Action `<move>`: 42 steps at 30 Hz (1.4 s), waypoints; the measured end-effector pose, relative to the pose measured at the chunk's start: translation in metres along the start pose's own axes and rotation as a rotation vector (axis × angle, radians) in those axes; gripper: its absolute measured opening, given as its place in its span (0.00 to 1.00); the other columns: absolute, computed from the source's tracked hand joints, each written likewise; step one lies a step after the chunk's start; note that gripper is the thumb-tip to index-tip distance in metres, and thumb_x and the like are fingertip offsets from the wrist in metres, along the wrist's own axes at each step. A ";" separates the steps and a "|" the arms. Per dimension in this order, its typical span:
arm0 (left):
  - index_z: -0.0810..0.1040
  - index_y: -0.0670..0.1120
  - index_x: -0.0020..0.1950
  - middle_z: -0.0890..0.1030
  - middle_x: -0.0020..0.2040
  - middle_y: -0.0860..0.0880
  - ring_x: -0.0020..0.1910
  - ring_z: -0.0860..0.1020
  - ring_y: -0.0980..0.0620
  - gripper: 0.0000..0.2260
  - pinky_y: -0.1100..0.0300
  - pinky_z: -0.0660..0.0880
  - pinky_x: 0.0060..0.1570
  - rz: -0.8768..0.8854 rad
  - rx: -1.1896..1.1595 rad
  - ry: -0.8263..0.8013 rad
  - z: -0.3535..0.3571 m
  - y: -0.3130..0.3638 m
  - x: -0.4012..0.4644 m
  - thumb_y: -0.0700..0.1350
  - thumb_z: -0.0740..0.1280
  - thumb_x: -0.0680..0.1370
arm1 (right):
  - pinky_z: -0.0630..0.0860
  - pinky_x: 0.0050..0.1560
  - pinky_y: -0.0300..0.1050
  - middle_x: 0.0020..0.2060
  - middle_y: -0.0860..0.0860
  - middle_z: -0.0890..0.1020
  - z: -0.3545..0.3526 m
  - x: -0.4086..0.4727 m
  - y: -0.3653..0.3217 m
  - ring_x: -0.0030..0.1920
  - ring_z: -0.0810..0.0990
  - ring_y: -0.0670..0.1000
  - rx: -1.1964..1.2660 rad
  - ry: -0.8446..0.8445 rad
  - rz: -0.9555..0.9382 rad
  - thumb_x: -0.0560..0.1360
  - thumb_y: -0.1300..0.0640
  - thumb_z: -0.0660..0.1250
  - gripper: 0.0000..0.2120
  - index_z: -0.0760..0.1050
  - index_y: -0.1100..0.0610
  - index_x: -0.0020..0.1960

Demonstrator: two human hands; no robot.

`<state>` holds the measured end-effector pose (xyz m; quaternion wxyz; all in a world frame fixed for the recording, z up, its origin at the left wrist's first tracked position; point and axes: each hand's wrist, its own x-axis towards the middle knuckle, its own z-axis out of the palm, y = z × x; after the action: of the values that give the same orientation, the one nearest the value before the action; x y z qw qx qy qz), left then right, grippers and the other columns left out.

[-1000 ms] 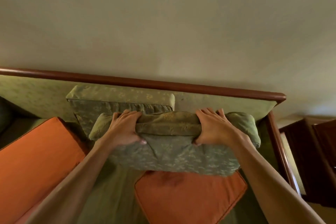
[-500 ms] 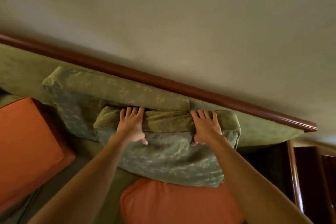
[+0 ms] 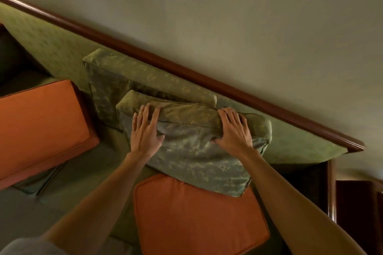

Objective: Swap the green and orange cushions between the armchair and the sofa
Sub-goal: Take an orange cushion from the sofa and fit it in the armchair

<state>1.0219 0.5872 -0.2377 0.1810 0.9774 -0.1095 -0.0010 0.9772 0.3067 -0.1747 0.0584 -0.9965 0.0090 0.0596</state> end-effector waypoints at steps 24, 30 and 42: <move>0.30 0.71 0.73 0.27 0.77 0.45 0.77 0.36 0.31 0.65 0.25 0.46 0.70 -0.895 -0.161 -0.468 0.214 0.029 -0.274 0.79 0.72 0.51 | 0.51 0.72 0.71 0.79 0.59 0.44 0.274 -0.167 0.132 0.78 0.50 0.65 0.424 -0.420 0.789 0.49 0.27 0.79 0.76 0.36 0.53 0.78; 0.30 0.70 0.74 0.29 0.78 0.45 0.77 0.41 0.30 0.64 0.25 0.51 0.69 -0.850 -0.124 -0.427 0.233 0.024 -0.290 0.79 0.71 0.53 | 0.51 0.70 0.74 0.77 0.61 0.55 0.292 -0.187 0.129 0.77 0.54 0.63 0.406 -0.335 0.761 0.52 0.25 0.76 0.72 0.35 0.51 0.78; 0.27 0.69 0.73 0.26 0.77 0.47 0.79 0.41 0.35 0.63 0.30 0.55 0.72 -0.746 -0.016 -0.527 0.214 0.041 -0.404 0.84 0.63 0.51 | 0.59 0.69 0.71 0.74 0.60 0.62 0.296 -0.343 0.114 0.74 0.61 0.63 0.384 -0.433 1.018 0.51 0.25 0.76 0.66 0.43 0.47 0.75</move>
<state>0.6100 0.5611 -0.4384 0.1416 0.9149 0.2078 -0.3157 0.5993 0.2319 -0.4384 0.2026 -0.8034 0.4851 0.2797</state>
